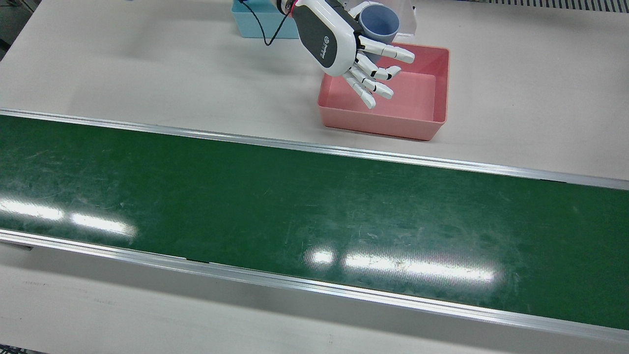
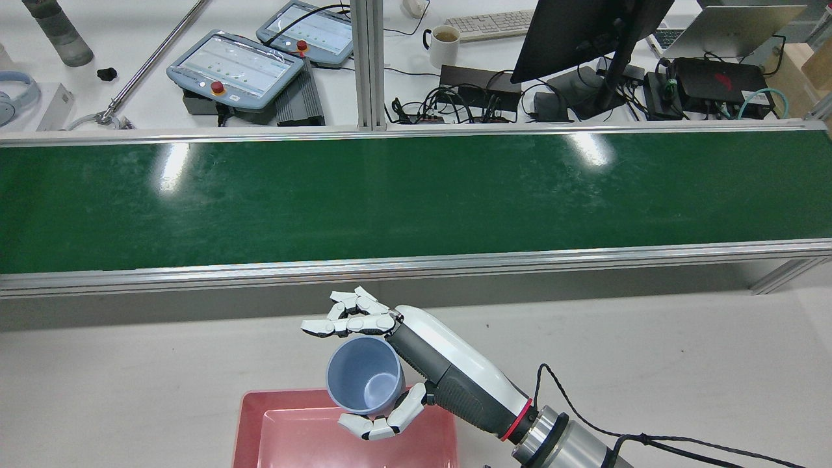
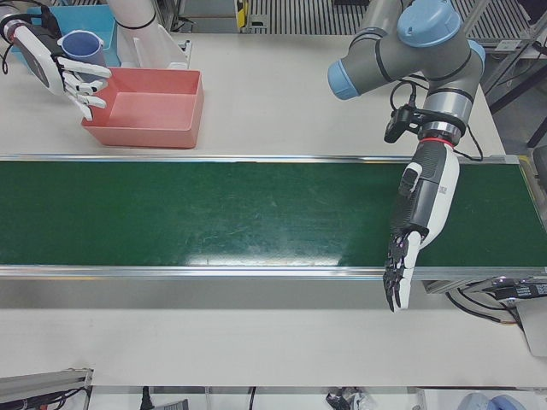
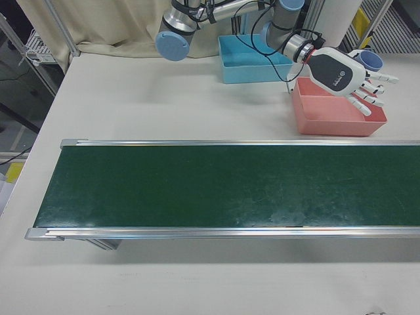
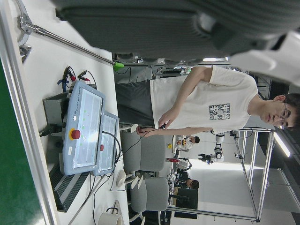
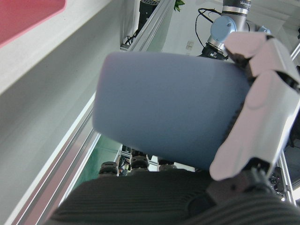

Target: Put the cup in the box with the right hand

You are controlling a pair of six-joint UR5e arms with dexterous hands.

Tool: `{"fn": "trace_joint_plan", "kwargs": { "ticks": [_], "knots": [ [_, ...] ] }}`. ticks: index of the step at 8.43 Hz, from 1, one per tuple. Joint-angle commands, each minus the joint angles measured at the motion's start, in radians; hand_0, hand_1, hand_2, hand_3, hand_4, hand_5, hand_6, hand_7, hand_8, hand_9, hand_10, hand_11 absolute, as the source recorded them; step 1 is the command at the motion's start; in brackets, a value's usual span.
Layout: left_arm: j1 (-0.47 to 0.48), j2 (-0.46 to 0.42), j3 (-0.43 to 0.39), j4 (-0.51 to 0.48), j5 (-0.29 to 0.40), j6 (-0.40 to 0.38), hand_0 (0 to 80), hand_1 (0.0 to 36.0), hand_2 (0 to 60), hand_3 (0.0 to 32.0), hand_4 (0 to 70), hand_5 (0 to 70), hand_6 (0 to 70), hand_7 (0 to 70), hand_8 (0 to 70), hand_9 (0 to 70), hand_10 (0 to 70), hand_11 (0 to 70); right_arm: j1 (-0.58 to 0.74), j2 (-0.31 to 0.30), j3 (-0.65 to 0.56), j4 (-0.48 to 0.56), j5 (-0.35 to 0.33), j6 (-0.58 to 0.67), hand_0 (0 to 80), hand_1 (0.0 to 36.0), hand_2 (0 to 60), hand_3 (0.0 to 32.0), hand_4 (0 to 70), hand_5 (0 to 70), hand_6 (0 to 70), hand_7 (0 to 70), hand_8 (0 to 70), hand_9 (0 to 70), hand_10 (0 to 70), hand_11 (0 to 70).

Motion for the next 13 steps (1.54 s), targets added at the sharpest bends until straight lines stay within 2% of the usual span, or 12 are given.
{"fn": "trace_joint_plan", "kwargs": {
  "ticks": [1, 3, 4, 5, 6, 7, 8, 9, 10, 11, 12, 13],
  "knots": [
    [0.0, 0.0, 0.0, 0.0, -0.001, 0.0, 0.0, 0.0, 0.0, 0.0, 0.0, 0.0, 0.0, 0.0, 0.0, 0.0, 0.0, 0.0, -0.002, 0.008, -0.011, -0.002, -0.001, 0.0, 30.2, 0.0, 0.0, 17.6, 6.6, 1.1, 11.2, 67.1, 10.1, 26.7, 2.4, 3.6],
    [0.0, -0.001, 0.0, -0.001, 0.001, 0.0, 0.0, 0.0, 0.0, 0.0, 0.0, 0.0, 0.0, 0.0, 0.0, 0.0, 0.0, 0.0, -0.002, 0.008, -0.012, -0.002, -0.001, 0.002, 22.6, 0.0, 0.0, 18.8, 4.9, 0.8, 11.3, 68.3, 10.0, 27.2, 2.7, 3.9],
    [0.0, 0.0, 0.0, -0.001, 0.001, 0.0, 0.0, 0.0, 0.0, 0.0, 0.0, 0.0, 0.0, 0.0, 0.0, 0.0, 0.0, 0.0, -0.002, 0.008, -0.012, -0.002, -0.001, 0.002, 23.6, 0.0, 0.0, 18.4, 6.3, 0.6, 11.3, 68.4, 10.0, 27.3, 2.8, 4.0],
    [0.0, 0.0, 0.0, 0.0, 0.001, 0.0, 0.0, 0.0, 0.0, 0.0, 0.0, 0.0, 0.0, 0.0, 0.0, 0.0, 0.0, 0.0, 0.005, 0.007, 0.001, -0.003, -0.001, 0.005, 28.2, 0.0, 0.0, 15.4, 9.5, 1.1, 11.8, 69.2, 10.8, 28.3, 3.3, 4.9],
    [0.0, 0.0, 0.0, 0.0, 0.001, 0.0, 0.0, 0.0, 0.0, 0.0, 0.0, 0.0, 0.0, 0.0, 0.0, 0.0, 0.0, 0.0, 0.058, -0.001, 0.02, -0.005, -0.022, 0.009, 60.6, 18.2, 5.5, 1.8, 21.7, 8.9, 17.1, 70.0, 17.5, 36.7, 9.2, 15.6],
    [0.0, 0.0, 0.0, 0.0, -0.001, 0.0, 0.0, 0.0, 0.0, 0.0, 0.0, 0.0, 0.0, 0.0, 0.0, 0.0, 0.0, 0.0, 0.145, -0.001, 0.024, -0.051, -0.11, 0.044, 80.0, 36.0, 60.0, 0.0, 29.8, 19.3, 23.2, 70.0, 23.5, 43.5, 17.3, 30.4],
    [0.0, 0.0, 0.0, -0.001, -0.001, 0.0, 0.0, 0.0, 0.0, 0.0, 0.0, 0.0, 0.0, 0.0, 0.0, 0.0, 0.0, 0.0, 0.232, -0.004, 0.023, -0.144, -0.168, 0.175, 80.0, 36.0, 60.0, 0.0, 28.0, 19.6, 22.3, 70.0, 23.1, 42.4, 19.4, 33.5],
    [0.0, 0.0, 0.0, -0.001, 0.001, 0.0, 0.0, 0.0, 0.0, 0.0, 0.0, 0.0, 0.0, 0.0, 0.0, 0.0, 0.0, 0.0, 0.318, -0.045, 0.027, -0.176, -0.203, 0.295, 80.0, 36.0, 60.0, 0.0, 17.1, 20.1, 19.0, 69.5, 20.9, 38.0, 18.4, 32.3],
    [0.0, 0.0, 0.0, -0.001, -0.001, 0.0, 0.0, 0.0, 0.0, 0.0, 0.0, 0.0, 0.0, 0.0, 0.0, 0.0, 0.0, 0.0, 0.403, -0.094, 0.031, -0.177, -0.199, 0.369, 80.0, 36.0, 60.0, 0.0, 10.5, 19.7, 17.3, 62.4, 19.2, 34.4, 16.7, 29.9],
    [0.0, 0.0, 0.0, -0.001, 0.001, 0.0, 0.0, 0.0, 0.0, 0.0, 0.0, 0.0, 0.0, 0.0, 0.0, 0.0, 0.0, 0.0, 0.49, -0.11, 0.029, -0.177, -0.199, 0.408, 65.5, 32.4, 46.6, 0.0, 11.5, 12.7, 15.0, 59.0, 15.0, 29.7, 12.5, 21.8],
    [0.0, 0.0, 0.0, -0.001, -0.001, 0.0, 0.0, 0.0, 0.0, 0.0, 0.0, 0.0, 0.0, 0.0, 0.0, 0.0, 0.0, 0.0, 0.576, -0.124, 0.026, -0.175, -0.196, 0.416, 58.3, 17.9, 2.0, 0.0, 15.9, 8.6, 13.5, 55.2, 10.8, 23.7, 9.3, 16.0],
    [0.0, 0.0, 0.0, -0.001, 0.001, 0.0, 0.0, 0.0, 0.0, 0.0, 0.0, 0.0, 0.0, 0.0, 0.0, 0.0, 0.0, 0.0, 0.657, -0.145, 0.017, -0.174, -0.191, 0.422, 54.6, 12.1, 0.0, 0.0, 19.5, 7.0, 13.4, 55.1, 9.3, 21.5, 9.0, 14.9]
  ]
}}
